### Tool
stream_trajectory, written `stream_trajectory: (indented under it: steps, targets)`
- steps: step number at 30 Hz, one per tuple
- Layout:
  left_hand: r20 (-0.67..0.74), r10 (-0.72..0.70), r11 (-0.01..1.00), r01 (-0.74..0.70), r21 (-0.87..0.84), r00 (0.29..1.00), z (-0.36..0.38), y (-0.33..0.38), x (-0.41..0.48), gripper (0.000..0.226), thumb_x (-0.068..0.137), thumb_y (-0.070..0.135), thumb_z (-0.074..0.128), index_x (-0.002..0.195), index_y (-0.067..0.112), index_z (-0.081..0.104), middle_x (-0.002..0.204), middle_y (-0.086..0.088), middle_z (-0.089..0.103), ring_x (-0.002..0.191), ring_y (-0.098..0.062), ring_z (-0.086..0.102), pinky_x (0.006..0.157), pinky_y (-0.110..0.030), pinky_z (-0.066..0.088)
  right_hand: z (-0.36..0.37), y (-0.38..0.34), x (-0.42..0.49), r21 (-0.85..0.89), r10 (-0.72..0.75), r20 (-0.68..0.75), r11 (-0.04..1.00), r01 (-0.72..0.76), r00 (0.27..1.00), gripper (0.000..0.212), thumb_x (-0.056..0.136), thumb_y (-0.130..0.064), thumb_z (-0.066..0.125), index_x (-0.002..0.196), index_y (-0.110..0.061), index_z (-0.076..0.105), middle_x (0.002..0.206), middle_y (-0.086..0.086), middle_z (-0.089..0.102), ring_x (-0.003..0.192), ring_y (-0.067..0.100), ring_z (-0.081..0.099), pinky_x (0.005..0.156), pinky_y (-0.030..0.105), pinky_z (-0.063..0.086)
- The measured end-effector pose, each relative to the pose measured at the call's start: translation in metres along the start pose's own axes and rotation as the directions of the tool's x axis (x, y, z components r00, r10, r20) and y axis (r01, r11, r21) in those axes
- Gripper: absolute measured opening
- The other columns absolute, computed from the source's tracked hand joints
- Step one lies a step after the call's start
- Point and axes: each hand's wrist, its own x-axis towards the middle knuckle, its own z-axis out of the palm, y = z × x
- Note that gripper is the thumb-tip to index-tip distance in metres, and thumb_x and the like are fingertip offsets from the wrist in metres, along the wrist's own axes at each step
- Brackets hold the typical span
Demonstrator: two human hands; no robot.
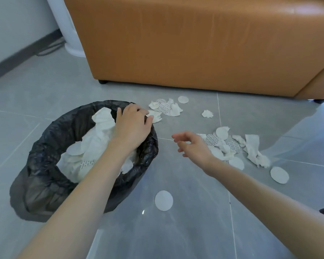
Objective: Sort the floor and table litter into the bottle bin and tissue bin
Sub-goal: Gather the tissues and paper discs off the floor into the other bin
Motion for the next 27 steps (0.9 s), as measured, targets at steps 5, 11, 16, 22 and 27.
stream_trajectory:
  steps: [5, 11, 16, 22, 27]
  targets:
    - [-0.071, 0.047, 0.997, -0.042, 0.071, 0.996, -0.006, -0.018, 0.030, 0.038, 0.098, 0.038, 0.037, 0.108, 0.020, 0.068, 0.116, 0.001, 0.058, 0.116, -0.024, 0.046, 0.116, -0.050, 0.007, 0.002, -0.006, 0.056, -0.233, 0.018, 0.033, 0.972, -0.010, 0.999, 0.028, 0.093, -0.010, 0.043, 0.113, -0.021, 0.060, 0.117, -0.001, 0.057, 0.092, 0.014, 0.053, 0.070, 0.022, 0.043]
    - [-0.064, 0.050, 0.993, -0.043, 0.110, 0.997, -0.009, -0.041, 0.067, 0.040, 0.098, 0.040, 0.036, 0.099, 0.019, 0.069, 0.102, -0.002, 0.064, 0.101, -0.026, 0.050, 0.102, -0.044, 0.030, 0.015, -0.001, 0.135, -0.595, 0.042, 0.084, 0.803, 0.017, 0.996, 0.038, 0.092, -0.021, 0.049, 0.130, -0.027, 0.049, 0.137, 0.009, 0.041, 0.121, 0.030, 0.043, 0.095, 0.036, 0.042]
    - [-0.018, 0.056, 0.998, -0.056, 0.004, 0.998, -0.005, -0.049, 0.089, 0.038, 0.097, 0.039, 0.037, 0.095, 0.017, 0.068, 0.097, -0.003, 0.066, 0.093, -0.027, 0.054, 0.075, -0.037, 0.046, 0.040, 0.007, 0.199, -0.675, 0.040, 0.075, 0.737, 0.021, 0.996, 0.047, 0.090, -0.040, 0.052, 0.135, -0.034, 0.042, 0.144, 0.010, 0.034, 0.133, 0.036, 0.027, 0.106, 0.043, 0.028]
    - [0.024, -0.025, 0.999, 0.026, -0.045, 0.999, 0.004, -0.051, 0.097, 0.035, 0.096, 0.044, 0.037, 0.096, 0.024, 0.066, 0.094, 0.006, 0.067, 0.089, -0.023, 0.058, 0.069, -0.031, 0.043, 0.068, 0.009, 0.250, -0.710, 0.060, 0.041, 0.704, -0.013, 0.997, 0.070, 0.081, -0.060, 0.058, 0.142, -0.045, 0.028, 0.158, 0.000, 0.008, 0.141, 0.039, 0.005, 0.112, 0.054, 0.021]
    - [0.021, -0.034, 0.999, 0.034, -0.032, 0.999, 0.004, -0.054, 0.094, 0.033, 0.097, 0.042, 0.031, 0.100, 0.028, 0.061, 0.083, 0.007, 0.065, 0.080, -0.020, 0.058, 0.064, -0.031, 0.041, 0.076, 0.012, 0.283, -0.746, 0.112, 0.124, 0.665, 0.019, 0.986, 0.099, 0.072, -0.068, 0.064, 0.145, -0.053, 0.000, 0.159, -0.005, -0.016, 0.144, 0.041, -0.015, 0.113, 0.062, 0.004]
